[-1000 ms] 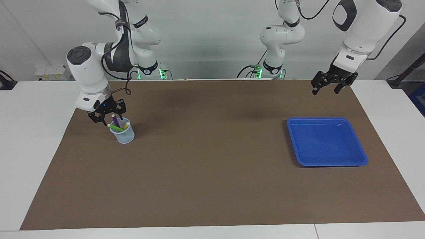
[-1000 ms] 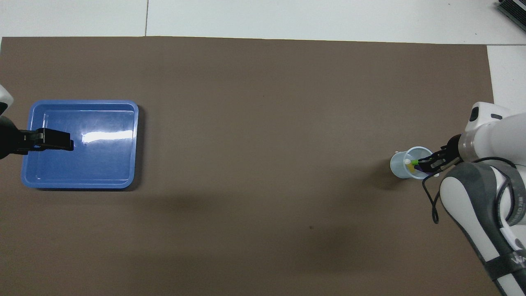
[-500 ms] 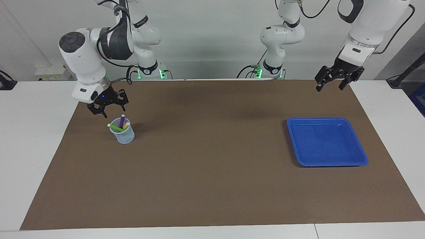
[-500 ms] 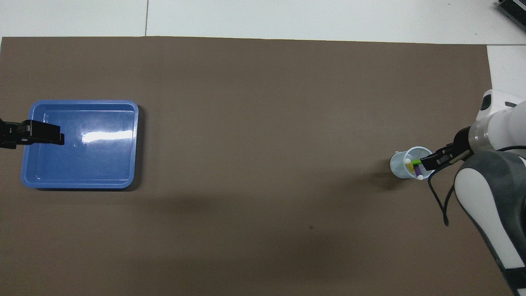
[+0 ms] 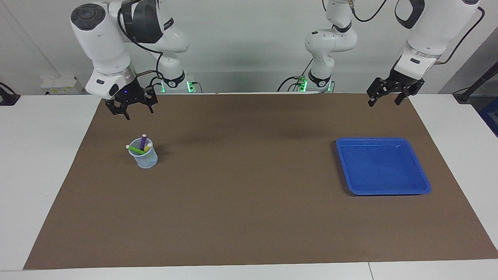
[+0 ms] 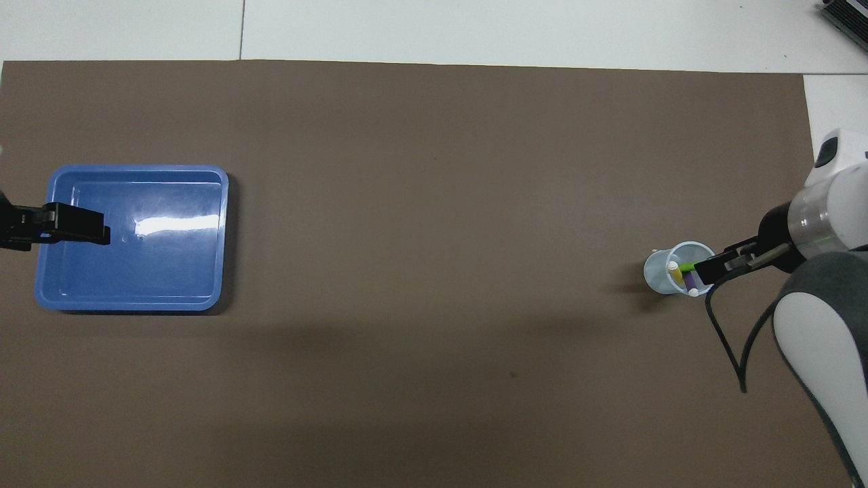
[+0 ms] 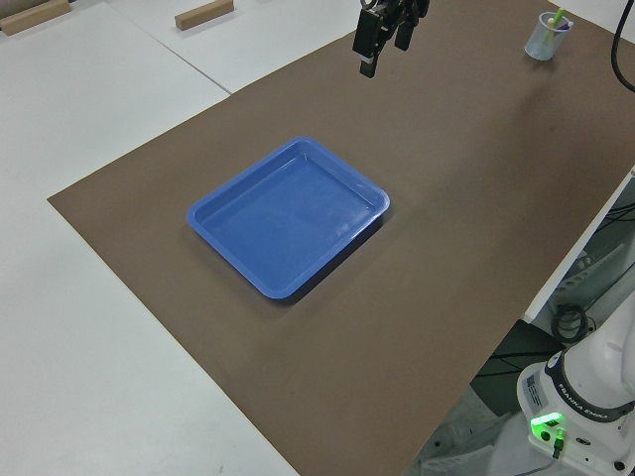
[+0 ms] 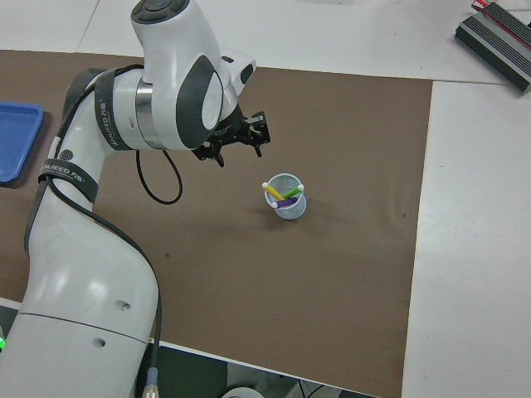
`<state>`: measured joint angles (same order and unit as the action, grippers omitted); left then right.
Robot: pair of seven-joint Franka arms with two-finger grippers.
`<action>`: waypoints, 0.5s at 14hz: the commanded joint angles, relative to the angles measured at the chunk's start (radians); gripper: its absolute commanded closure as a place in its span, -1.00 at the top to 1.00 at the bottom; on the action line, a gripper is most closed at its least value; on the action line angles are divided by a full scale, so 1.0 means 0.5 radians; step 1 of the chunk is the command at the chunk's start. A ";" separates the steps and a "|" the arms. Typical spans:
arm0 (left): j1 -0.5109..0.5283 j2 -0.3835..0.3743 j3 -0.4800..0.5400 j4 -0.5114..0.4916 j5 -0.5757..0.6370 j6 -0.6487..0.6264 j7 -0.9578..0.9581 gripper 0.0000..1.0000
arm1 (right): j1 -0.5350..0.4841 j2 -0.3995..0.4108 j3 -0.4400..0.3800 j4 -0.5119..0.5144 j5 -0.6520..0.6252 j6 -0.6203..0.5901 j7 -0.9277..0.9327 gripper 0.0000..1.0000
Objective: Transfer and insert pens with both arms
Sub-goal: 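Lower the purple pen into the clear cup with the right gripper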
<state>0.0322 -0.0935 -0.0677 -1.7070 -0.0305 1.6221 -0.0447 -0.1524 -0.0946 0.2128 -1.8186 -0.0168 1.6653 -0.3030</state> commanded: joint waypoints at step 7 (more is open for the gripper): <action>-0.015 0.018 0.028 0.048 0.040 -0.078 -0.012 1.00 | 0.418 0.140 -0.385 0.096 -0.006 0.081 0.072 1.00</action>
<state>0.0323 -0.0934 -0.0613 -1.7070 -0.0301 1.6142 -0.0447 0.0188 -0.0733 0.0620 -1.8127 -0.0167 1.7003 -0.2842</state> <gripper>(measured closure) 0.000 0.000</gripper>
